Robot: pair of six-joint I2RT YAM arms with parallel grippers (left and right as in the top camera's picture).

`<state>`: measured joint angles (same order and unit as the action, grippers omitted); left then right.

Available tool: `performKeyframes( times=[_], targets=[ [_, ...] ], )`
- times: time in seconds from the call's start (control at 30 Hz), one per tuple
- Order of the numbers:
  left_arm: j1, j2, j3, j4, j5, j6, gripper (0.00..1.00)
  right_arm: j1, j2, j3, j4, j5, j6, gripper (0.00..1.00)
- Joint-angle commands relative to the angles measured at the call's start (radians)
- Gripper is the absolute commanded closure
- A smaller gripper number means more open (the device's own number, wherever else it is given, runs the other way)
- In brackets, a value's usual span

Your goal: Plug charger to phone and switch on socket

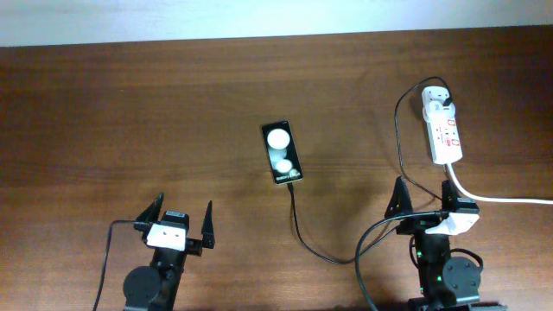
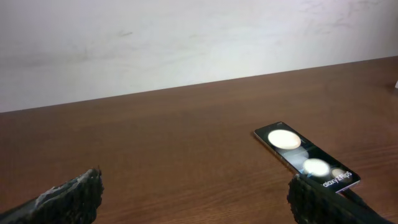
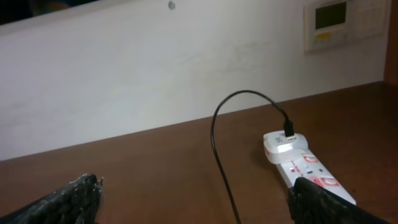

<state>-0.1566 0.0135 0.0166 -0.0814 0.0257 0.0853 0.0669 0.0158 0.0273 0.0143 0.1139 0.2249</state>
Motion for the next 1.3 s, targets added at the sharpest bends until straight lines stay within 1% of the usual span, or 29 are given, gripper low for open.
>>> performKeyframes(
  times=[0.0, 0.1, 0.2, 0.37, 0.5, 1.27],
  targets=[
    [0.004, -0.008, -0.008, 0.000, -0.011, -0.013, 0.01, -0.008, -0.013, -0.022, -0.039, -0.009, -0.008, 0.01],
    [0.004, -0.008, -0.008, 0.000, -0.011, -0.013, 0.01, -0.010, -0.013, -0.022, -0.087, -0.006, -0.014, 0.01],
    [0.004, -0.008, -0.008, 0.000, -0.011, -0.013, 0.01, -0.010, -0.013, -0.022, -0.086, -0.006, -0.064, 0.01],
    [0.005, -0.008, -0.008, 0.000, -0.011, -0.013, 0.01, -0.010, -0.013, -0.022, -0.087, -0.010, -0.074, 0.01],
    [0.005, -0.008, -0.008, 0.000, -0.011, -0.013, 0.01, -0.010, -0.013, -0.022, -0.089, -0.028, -0.121, 0.01],
    [0.004, -0.008, -0.008, 0.000, -0.011, -0.013, 0.01, -0.010, -0.013, -0.022, -0.087, -0.028, -0.120, 0.01]
  ],
)
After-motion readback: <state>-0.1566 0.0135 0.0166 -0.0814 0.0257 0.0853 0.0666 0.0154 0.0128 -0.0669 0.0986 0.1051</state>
